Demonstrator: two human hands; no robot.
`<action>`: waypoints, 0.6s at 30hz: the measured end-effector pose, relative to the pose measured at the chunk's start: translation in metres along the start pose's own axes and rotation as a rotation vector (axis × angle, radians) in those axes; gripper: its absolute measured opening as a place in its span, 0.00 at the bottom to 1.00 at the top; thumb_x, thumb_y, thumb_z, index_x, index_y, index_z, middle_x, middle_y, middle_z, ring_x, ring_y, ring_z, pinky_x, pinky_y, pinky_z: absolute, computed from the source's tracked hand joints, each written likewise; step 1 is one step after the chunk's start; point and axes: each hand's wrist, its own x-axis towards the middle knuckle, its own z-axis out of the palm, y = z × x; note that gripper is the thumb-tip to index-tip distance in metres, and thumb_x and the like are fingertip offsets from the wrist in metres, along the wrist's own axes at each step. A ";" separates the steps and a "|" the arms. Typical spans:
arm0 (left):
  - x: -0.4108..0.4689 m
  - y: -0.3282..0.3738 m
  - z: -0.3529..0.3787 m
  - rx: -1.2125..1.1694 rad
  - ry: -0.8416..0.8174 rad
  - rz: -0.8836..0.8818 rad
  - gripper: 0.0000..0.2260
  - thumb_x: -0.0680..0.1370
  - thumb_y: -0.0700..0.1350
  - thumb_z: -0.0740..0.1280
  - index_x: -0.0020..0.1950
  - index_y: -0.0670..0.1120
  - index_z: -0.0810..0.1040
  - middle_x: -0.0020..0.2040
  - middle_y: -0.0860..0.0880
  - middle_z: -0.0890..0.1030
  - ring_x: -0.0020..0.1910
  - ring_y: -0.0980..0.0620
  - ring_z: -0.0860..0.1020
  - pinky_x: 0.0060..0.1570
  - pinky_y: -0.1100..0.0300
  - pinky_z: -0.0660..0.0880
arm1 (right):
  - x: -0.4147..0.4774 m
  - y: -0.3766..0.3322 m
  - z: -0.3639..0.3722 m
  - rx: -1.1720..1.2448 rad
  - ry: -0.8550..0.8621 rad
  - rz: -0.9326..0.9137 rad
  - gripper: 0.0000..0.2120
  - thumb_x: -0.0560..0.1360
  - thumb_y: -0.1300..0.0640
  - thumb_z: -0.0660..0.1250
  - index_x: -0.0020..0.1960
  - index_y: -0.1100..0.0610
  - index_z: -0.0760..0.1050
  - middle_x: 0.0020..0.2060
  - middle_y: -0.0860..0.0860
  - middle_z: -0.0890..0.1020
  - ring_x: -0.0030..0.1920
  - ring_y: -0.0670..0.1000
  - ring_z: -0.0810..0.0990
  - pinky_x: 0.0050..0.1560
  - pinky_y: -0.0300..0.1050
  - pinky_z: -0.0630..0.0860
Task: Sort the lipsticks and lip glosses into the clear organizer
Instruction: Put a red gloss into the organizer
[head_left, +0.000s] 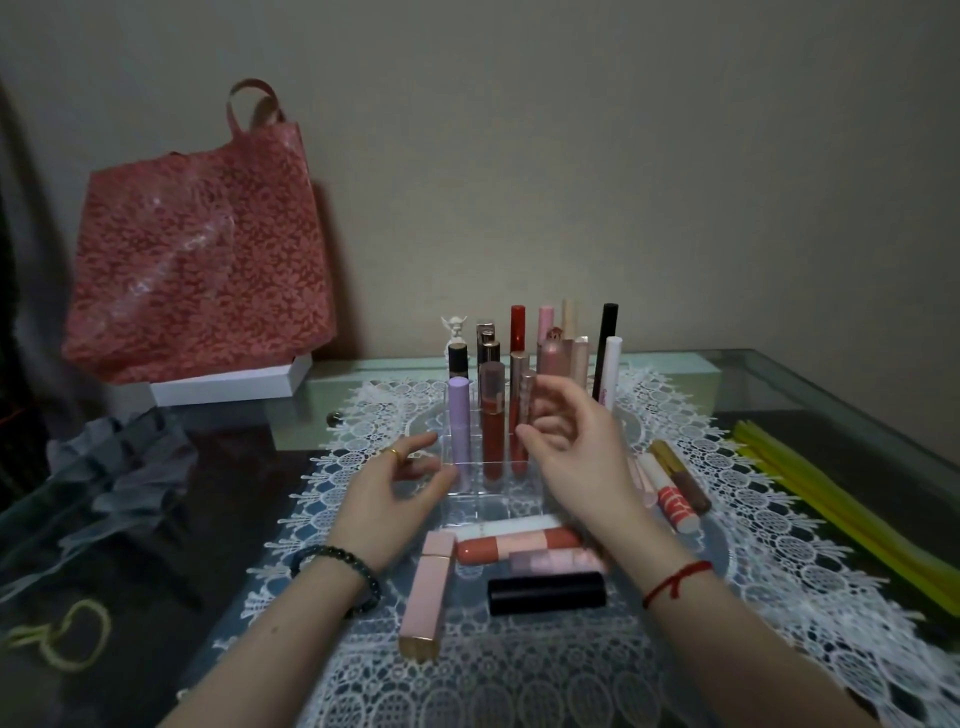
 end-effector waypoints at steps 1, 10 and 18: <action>0.000 0.000 0.000 -0.004 0.000 -0.007 0.17 0.71 0.49 0.69 0.59 0.53 0.72 0.47 0.56 0.79 0.51 0.61 0.76 0.52 0.63 0.71 | 0.000 0.001 0.000 -0.005 -0.001 0.003 0.21 0.70 0.67 0.67 0.58 0.49 0.71 0.43 0.47 0.78 0.41 0.43 0.78 0.38 0.29 0.76; 0.002 -0.001 0.002 -0.010 0.010 -0.030 0.17 0.71 0.48 0.69 0.59 0.54 0.72 0.47 0.54 0.79 0.50 0.59 0.76 0.50 0.64 0.71 | -0.002 0.001 0.001 -0.005 -0.046 0.036 0.20 0.70 0.67 0.67 0.56 0.49 0.71 0.42 0.48 0.77 0.38 0.43 0.77 0.37 0.29 0.75; 0.002 0.001 0.001 -0.003 0.002 -0.027 0.17 0.71 0.48 0.69 0.60 0.52 0.73 0.48 0.53 0.80 0.52 0.57 0.76 0.56 0.59 0.73 | -0.003 0.001 0.000 -0.045 -0.063 0.014 0.20 0.69 0.67 0.68 0.55 0.48 0.70 0.41 0.47 0.76 0.40 0.43 0.76 0.40 0.29 0.75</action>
